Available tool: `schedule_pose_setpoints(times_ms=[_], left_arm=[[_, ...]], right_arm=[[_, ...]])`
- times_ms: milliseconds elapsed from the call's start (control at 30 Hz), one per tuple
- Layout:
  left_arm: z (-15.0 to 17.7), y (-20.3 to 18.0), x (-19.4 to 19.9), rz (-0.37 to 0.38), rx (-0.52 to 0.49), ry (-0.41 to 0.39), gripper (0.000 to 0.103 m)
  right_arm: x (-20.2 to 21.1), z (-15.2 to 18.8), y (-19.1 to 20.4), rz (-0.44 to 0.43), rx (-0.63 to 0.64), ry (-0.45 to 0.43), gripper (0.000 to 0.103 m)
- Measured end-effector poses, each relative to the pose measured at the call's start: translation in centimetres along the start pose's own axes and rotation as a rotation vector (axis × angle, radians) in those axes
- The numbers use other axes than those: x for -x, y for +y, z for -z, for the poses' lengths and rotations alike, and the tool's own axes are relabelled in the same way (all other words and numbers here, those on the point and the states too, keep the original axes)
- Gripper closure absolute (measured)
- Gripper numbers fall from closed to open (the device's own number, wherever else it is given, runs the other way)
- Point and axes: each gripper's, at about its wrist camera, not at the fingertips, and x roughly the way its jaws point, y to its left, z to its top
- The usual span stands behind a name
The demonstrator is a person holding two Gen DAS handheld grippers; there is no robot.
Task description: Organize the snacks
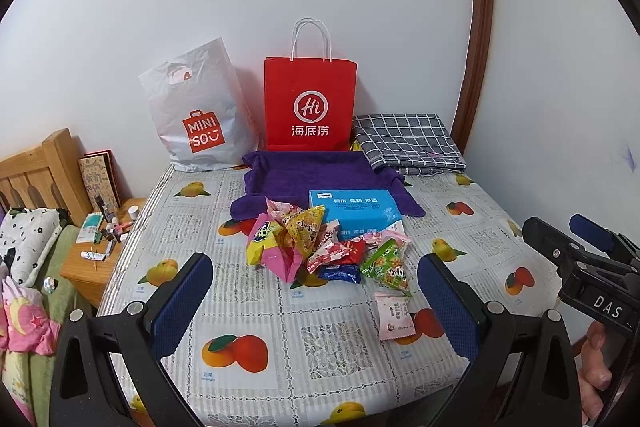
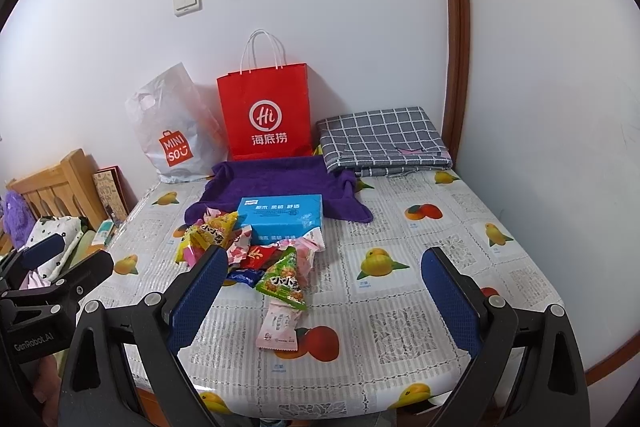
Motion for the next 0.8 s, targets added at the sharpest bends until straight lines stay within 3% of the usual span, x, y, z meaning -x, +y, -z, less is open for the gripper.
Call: schedule_pose_setpoints(times_ms=[467, 800], left_arm=[[0.0, 0.1, -0.1, 0.002, -0.004, -0.005, 0.0], [1.4, 1.9, -4.5, -0.026, 0.017, 0.061, 0.0]], right_arm=[[0.0, -0.1, 0.4, -0.015, 0.011, -0.008, 0.007], [-4.1, 2.1, -0.1, -0.045, -0.007, 0.069, 0.007]])
